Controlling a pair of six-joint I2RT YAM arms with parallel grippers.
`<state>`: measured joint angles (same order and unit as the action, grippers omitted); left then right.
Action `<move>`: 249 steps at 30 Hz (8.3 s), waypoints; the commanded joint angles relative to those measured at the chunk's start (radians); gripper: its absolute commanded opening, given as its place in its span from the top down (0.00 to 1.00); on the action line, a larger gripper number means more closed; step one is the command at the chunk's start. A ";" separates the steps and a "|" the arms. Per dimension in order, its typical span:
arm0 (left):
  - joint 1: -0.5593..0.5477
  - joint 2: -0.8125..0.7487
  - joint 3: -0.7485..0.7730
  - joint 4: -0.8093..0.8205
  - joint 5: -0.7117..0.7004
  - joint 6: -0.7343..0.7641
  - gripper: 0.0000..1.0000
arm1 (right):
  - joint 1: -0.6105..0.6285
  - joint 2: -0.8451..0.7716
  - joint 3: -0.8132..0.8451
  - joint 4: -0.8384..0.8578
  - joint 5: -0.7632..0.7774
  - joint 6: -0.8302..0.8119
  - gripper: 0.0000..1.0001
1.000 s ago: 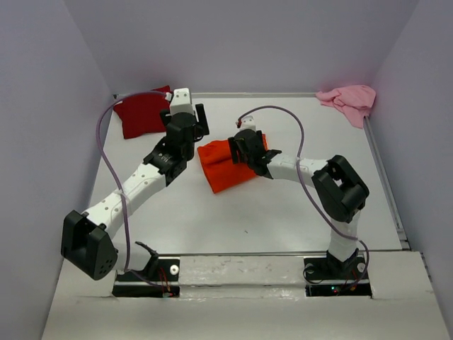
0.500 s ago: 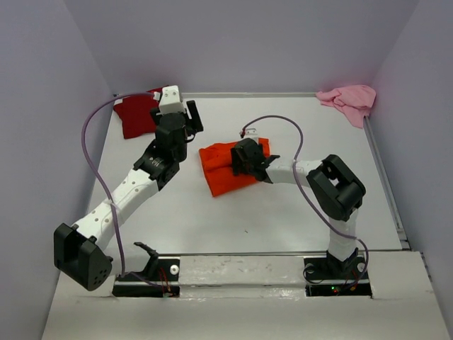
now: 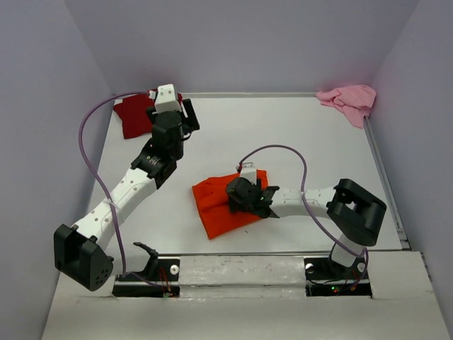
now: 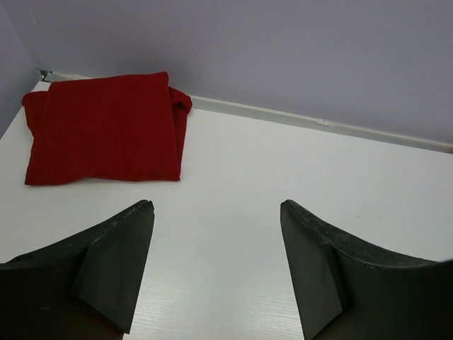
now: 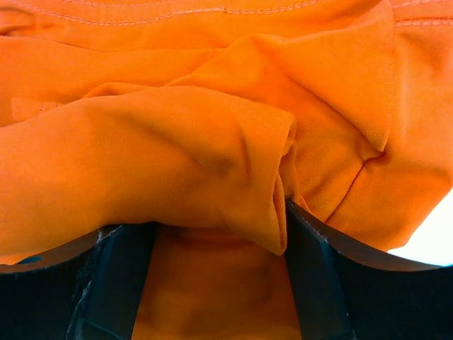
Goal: Fold and stack the t-shirts
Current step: Fold the tshirt, then neatly place the folded tshirt to the corner
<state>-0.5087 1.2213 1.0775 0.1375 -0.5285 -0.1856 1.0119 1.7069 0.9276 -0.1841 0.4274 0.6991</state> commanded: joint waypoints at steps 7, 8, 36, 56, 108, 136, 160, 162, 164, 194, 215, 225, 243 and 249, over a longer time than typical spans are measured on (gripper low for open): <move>0.012 -0.023 0.006 0.030 0.019 -0.009 0.18 | 0.034 0.026 0.034 -0.210 0.056 0.093 0.25; 0.012 -0.023 0.006 0.030 0.019 -0.009 0.18 | 0.034 0.037 0.075 -0.224 0.062 0.085 0.25; 0.016 -0.025 0.001 0.031 0.041 -0.015 0.18 | 0.034 0.115 0.393 -0.385 0.235 -0.042 0.24; 0.018 -0.023 -0.002 0.031 0.059 -0.021 0.18 | -0.090 0.313 0.597 -0.315 0.298 -0.203 0.22; 0.021 0.029 0.010 0.014 0.102 -0.031 0.18 | -0.092 0.066 0.383 -0.249 -0.055 -0.687 0.25; 0.041 0.044 0.019 0.004 0.136 -0.048 0.18 | -0.081 0.255 0.326 0.014 -0.105 -0.820 0.24; 0.073 0.173 -0.301 0.126 0.469 -0.448 0.25 | -0.090 0.048 0.220 -0.046 -0.064 -0.767 1.00; 0.073 0.155 -0.366 0.175 0.475 -0.472 0.25 | -0.090 0.017 0.201 -0.048 -0.067 -0.765 1.00; 0.078 0.126 -0.416 0.221 0.489 -0.491 0.24 | -0.090 0.001 0.192 -0.049 -0.064 -0.763 1.00; 0.098 0.265 -0.616 0.551 0.838 -0.721 0.03 | -0.090 -0.053 0.203 -0.083 -0.022 -0.763 1.00; 0.091 0.489 -0.432 0.639 0.871 -0.790 0.04 | -0.090 -0.069 0.189 -0.097 -0.039 -0.757 1.00; 0.050 0.584 -0.350 0.639 0.861 -0.796 0.05 | -0.090 -0.046 0.192 -0.097 -0.044 -0.753 1.00; 0.039 0.604 -0.080 0.244 0.780 -0.562 1.00 | -0.058 -0.081 0.122 -0.132 -0.108 -0.574 0.40; 0.126 0.678 0.223 -0.067 0.676 -0.323 1.00 | 0.083 -0.139 0.018 -0.124 -0.134 -0.429 0.37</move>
<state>-0.4469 1.8870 1.1534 0.2722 0.2367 -0.6971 1.0180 1.6314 0.9825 -0.3153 0.3260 0.1444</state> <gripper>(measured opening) 0.102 0.623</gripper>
